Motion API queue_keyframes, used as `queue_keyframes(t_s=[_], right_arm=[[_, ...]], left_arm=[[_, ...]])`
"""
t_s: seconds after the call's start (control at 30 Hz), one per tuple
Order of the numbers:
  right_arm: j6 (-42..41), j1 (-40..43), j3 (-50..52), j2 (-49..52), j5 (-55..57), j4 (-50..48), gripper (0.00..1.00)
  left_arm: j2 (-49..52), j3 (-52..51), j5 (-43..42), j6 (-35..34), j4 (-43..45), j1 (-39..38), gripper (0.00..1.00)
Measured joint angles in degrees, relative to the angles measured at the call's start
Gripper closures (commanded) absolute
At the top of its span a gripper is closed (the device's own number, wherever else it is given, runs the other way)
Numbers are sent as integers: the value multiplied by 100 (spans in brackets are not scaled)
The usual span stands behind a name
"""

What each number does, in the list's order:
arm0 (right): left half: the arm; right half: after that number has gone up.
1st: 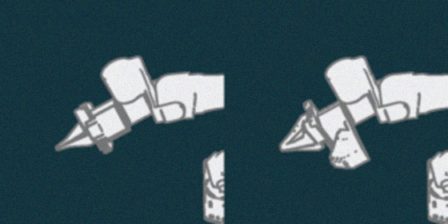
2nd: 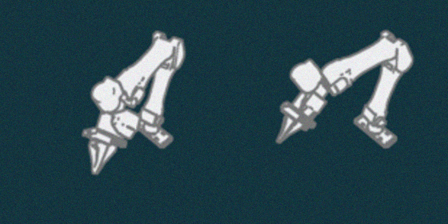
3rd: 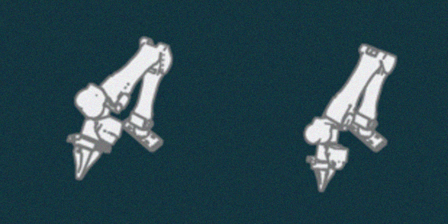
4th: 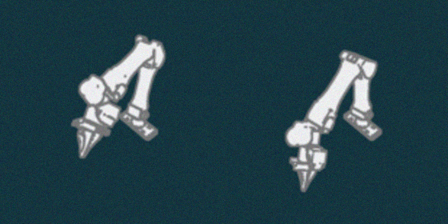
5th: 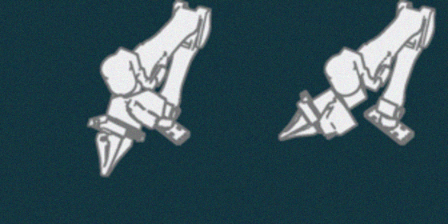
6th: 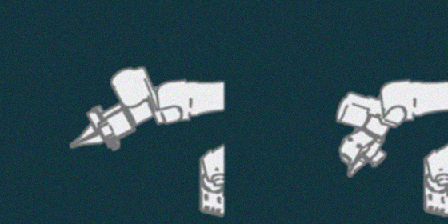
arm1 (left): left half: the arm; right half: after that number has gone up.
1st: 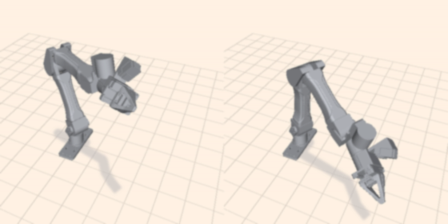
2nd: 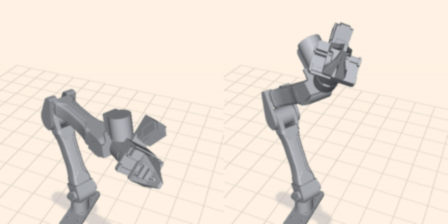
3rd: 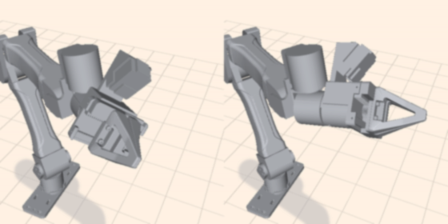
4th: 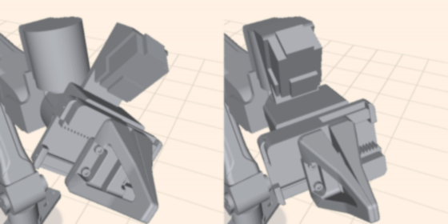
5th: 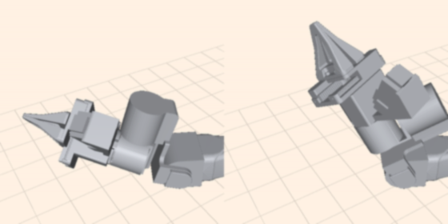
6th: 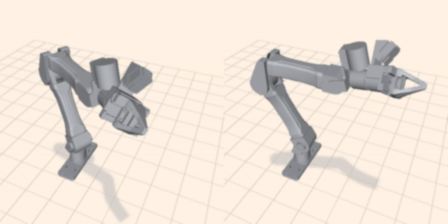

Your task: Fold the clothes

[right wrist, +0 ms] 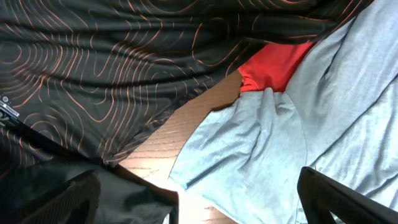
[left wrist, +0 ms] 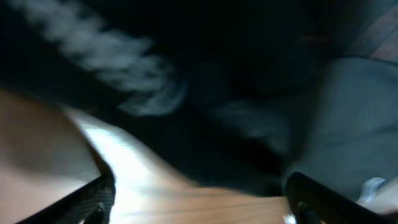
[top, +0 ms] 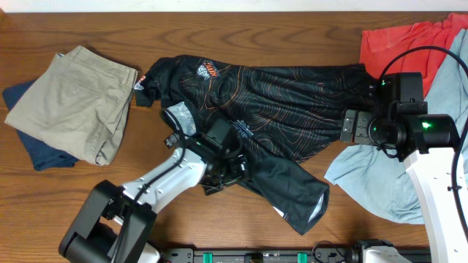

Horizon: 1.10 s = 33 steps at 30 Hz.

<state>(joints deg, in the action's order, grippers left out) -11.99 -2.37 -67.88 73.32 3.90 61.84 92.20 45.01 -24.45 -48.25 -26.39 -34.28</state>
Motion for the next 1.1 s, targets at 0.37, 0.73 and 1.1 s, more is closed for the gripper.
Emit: queue_keyframes(t_s=[0.37,0.73,1.1], right_arm=[[0,0,-2,0,2,52,1],[0,0,-2,0,122,96,1],[0,0,-2,0,201,94,1]], left_arm=[[57,-157,275,-319,365,-42,94],[-111,-179,636,232,-796,966,94],[-879,-142,824,1126,-1941,2944,18]])
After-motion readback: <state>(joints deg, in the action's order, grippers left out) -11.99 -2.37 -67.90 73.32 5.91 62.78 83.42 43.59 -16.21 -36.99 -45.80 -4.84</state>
